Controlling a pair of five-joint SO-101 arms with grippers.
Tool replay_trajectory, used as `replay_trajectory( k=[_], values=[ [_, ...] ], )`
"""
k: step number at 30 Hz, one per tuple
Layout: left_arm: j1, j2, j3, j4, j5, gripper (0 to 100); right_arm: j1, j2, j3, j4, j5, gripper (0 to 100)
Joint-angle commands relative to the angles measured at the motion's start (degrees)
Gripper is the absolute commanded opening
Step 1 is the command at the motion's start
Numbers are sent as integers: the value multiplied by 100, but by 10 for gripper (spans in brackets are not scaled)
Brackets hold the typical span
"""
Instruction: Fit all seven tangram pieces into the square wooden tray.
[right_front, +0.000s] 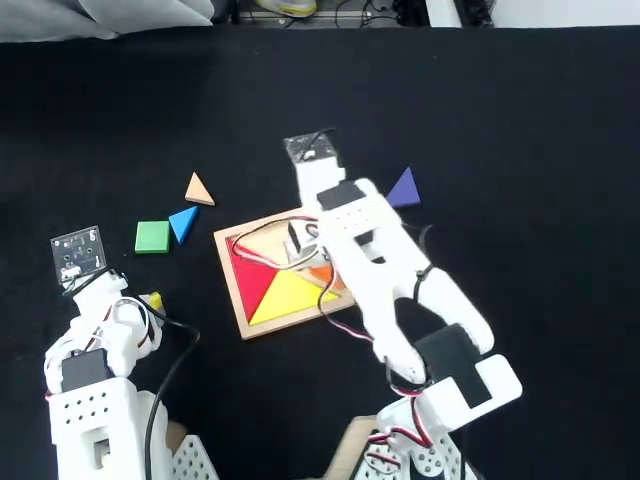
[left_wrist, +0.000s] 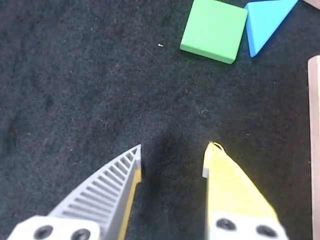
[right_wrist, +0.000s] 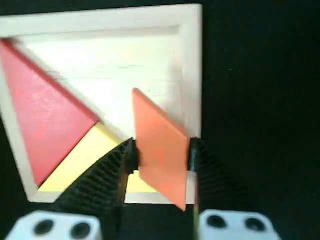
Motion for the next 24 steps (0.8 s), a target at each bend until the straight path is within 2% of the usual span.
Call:
replay_trajectory(
  k=[1, 9, 13, 15, 18, 24],
  values=[
    [57, -44, -66, -88, 9, 210, -343, -40, -154, 44, 88, 173],
    [66, -44, -57, -88, 9, 210, -193, -119, -338, 53, 105, 168],
    [66, -44, -57, -88, 9, 210, -141, -171, -690, -273, 1029, 3],
    [66, -44, -48, -88, 0, 210, -167, -84, -725, -527, 1169, 44],
    [66, -44, -48, -88, -9, 210, -299, 171, -813, -642, 1196, 12],
    [75, -44, -48, -88, -9, 210, -255, 963, -1007, -598, 1178, 11]
  ],
)
